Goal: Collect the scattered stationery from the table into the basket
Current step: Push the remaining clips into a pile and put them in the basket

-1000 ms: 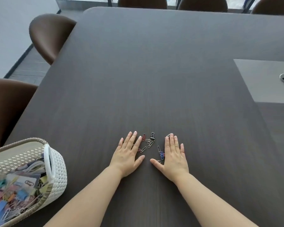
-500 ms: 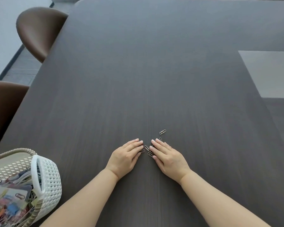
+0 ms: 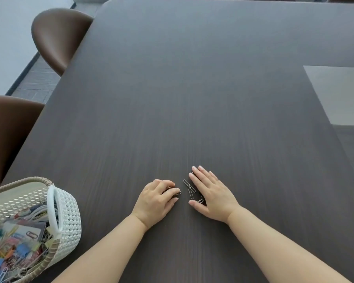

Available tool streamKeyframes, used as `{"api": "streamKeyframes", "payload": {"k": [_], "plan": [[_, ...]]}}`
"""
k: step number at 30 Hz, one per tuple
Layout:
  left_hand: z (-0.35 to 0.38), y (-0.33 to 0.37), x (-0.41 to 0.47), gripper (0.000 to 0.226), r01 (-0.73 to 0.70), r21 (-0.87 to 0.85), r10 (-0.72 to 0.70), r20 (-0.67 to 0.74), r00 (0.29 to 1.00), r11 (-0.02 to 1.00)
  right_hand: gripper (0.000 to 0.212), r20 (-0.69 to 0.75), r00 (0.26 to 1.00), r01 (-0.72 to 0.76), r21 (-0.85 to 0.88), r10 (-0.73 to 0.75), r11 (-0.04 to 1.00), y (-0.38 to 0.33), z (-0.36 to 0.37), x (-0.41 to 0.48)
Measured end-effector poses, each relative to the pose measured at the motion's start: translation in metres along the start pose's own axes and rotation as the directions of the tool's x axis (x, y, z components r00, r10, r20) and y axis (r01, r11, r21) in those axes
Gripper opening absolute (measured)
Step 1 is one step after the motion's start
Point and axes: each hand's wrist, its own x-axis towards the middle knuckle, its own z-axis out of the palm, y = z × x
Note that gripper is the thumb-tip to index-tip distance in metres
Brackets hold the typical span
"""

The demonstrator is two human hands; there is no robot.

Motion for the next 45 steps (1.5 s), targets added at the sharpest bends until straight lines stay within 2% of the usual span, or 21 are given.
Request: {"api": "streamKeyframes", "payload": {"k": [4,6,8,11,13,18,24,32,39,42,45], "plan": [[0.001,0.000,-0.001,0.013,0.030,-0.001,-0.030,-0.050,0.998,1.000,0.045,-0.299,0.947,0.132,0.016,-0.121,0.991,-0.002,0.016,-0.011],[0.001,0.001,-0.001,0.016,0.028,0.011,-0.028,-0.055,0.998,1.000,0.032,-0.435,0.895,0.120,0.024,-0.097,0.993,-0.001,0.019,-0.013],[0.001,0.002,-0.001,0.021,0.066,0.048,-0.063,-0.055,0.997,0.997,0.033,-0.474,0.880,0.041,0.006,-0.034,0.999,-0.001,0.022,-0.015],[0.000,0.004,0.000,0.041,0.172,0.151,-0.169,-0.038,0.985,0.973,0.055,-0.448,0.884,-0.168,-0.037,0.134,0.985,-0.004,0.023,-0.015],[-0.001,0.005,0.001,0.043,0.201,0.191,-0.198,-0.035,0.980,0.961,0.059,-0.437,0.880,-0.235,-0.053,0.189,0.971,-0.005,0.022,-0.013],[-0.001,0.005,0.000,0.029,0.116,0.120,-0.111,-0.053,0.992,0.986,0.037,-0.491,0.867,-0.127,-0.055,0.084,0.990,-0.005,0.026,-0.012],[-0.001,0.005,0.000,0.032,0.069,0.104,-0.061,-0.080,0.995,0.992,0.038,-0.534,0.843,-0.132,-0.091,0.064,0.987,-0.007,0.026,-0.012],[-0.002,0.007,0.003,0.038,0.069,0.153,-0.058,-0.074,0.996,0.986,0.036,-0.526,0.841,-0.203,-0.090,0.127,0.975,-0.011,0.022,-0.012],[-0.004,0.010,0.004,0.035,0.094,0.209,-0.083,-0.064,0.995,0.973,0.033,-0.505,0.856,-0.178,-0.088,0.110,0.980,-0.014,0.022,-0.016],[-0.005,0.012,0.002,0.035,0.116,0.199,-0.110,-0.042,0.993,0.973,0.045,-0.461,0.875,-0.206,-0.080,0.147,0.975,-0.018,0.018,-0.017],[-0.008,0.015,-0.001,0.035,0.166,0.126,-0.165,-0.017,0.986,0.978,0.040,-0.368,0.899,-0.256,0.005,0.240,0.967,-0.023,0.011,-0.019]]}}
